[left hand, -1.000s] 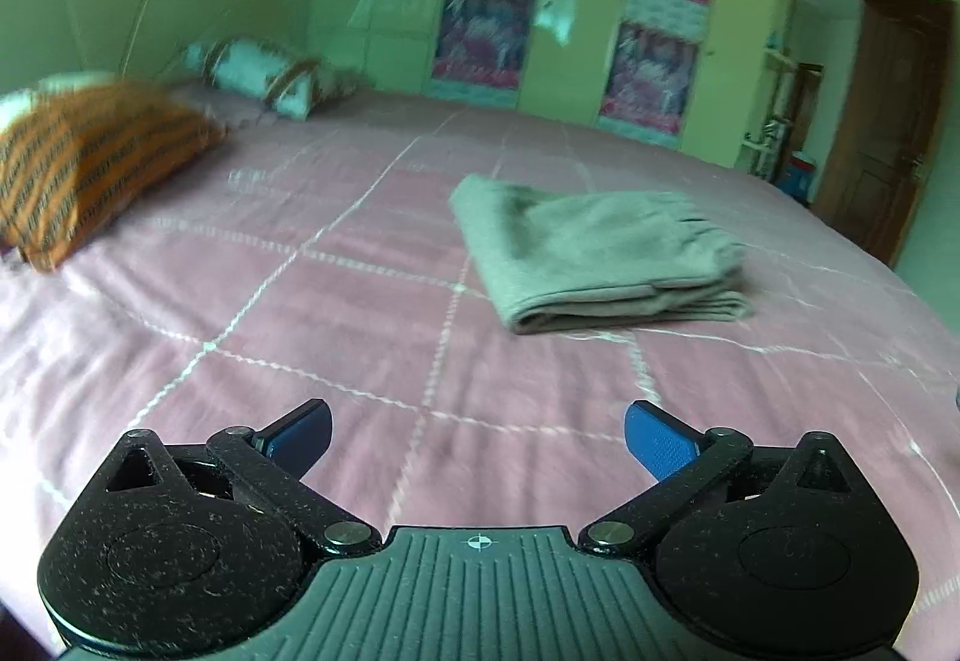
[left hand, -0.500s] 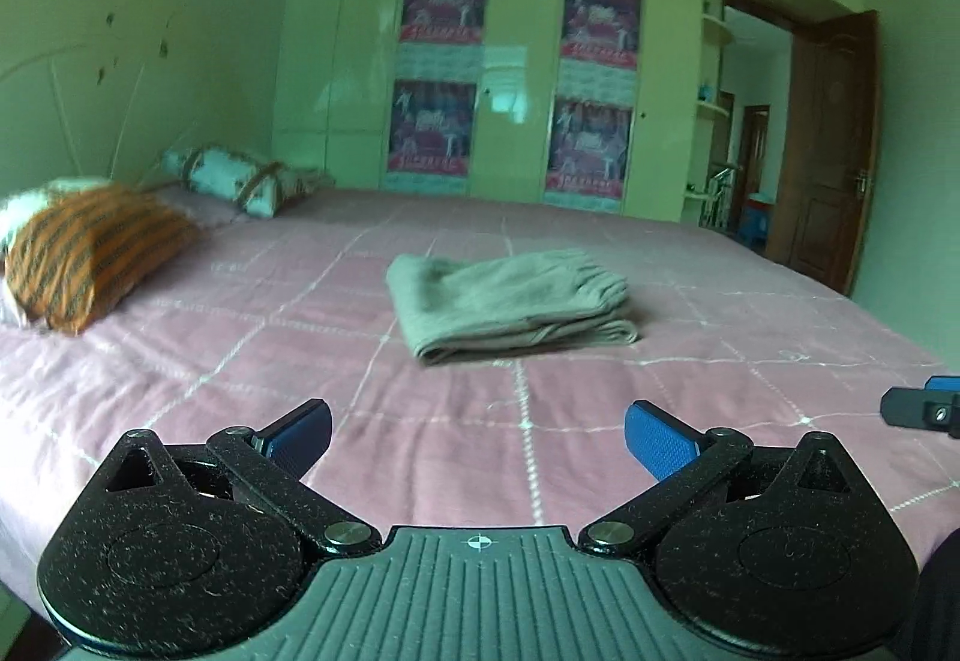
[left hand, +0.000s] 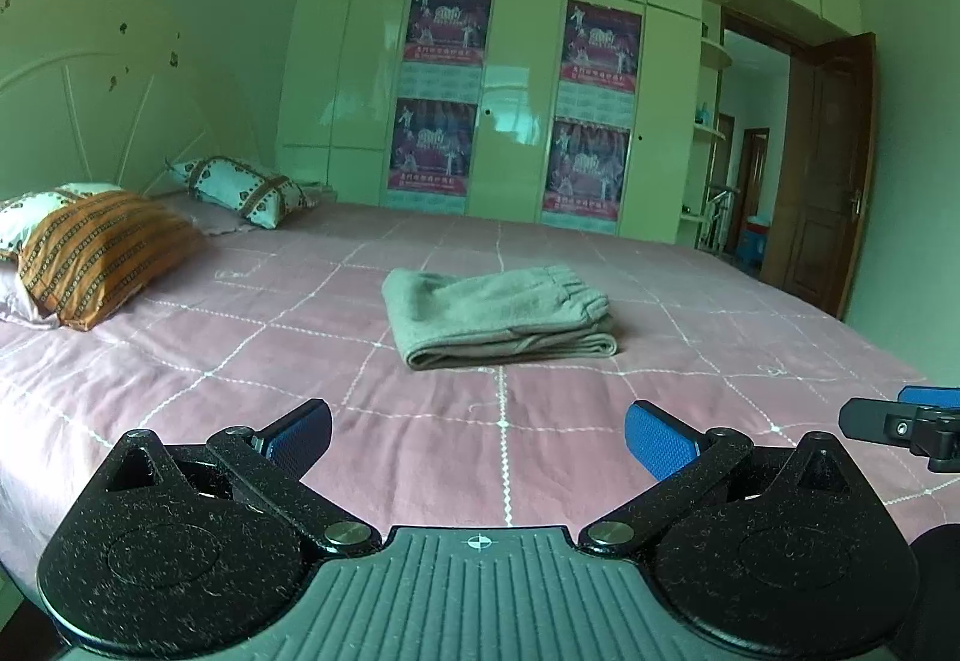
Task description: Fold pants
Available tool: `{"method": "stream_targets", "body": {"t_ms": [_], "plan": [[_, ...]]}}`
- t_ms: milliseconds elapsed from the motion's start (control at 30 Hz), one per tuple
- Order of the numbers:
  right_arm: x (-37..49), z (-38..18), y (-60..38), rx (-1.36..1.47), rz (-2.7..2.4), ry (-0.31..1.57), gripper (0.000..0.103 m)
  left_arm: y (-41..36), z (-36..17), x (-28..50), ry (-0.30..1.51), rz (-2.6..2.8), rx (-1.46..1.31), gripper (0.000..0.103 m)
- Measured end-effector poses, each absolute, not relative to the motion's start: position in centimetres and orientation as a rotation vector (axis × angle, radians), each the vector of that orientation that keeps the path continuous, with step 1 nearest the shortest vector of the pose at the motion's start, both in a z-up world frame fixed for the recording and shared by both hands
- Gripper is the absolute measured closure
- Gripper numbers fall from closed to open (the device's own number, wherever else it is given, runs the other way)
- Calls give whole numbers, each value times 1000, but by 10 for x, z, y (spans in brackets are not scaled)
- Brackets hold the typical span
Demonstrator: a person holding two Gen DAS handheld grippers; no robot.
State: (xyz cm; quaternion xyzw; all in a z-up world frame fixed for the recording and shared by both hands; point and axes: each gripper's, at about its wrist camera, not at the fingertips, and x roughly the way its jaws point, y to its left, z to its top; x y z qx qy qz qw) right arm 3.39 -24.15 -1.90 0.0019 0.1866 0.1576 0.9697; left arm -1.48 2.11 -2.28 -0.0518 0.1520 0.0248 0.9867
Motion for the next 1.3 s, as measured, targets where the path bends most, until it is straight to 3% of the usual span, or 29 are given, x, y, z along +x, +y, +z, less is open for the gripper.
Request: {"method": "stream_targets", "body": {"t_ms": [1300], "plan": [[30, -18, -242, -5, 293, 318, 6, 7, -23, -17, 295, 12, -62, 0]]}}
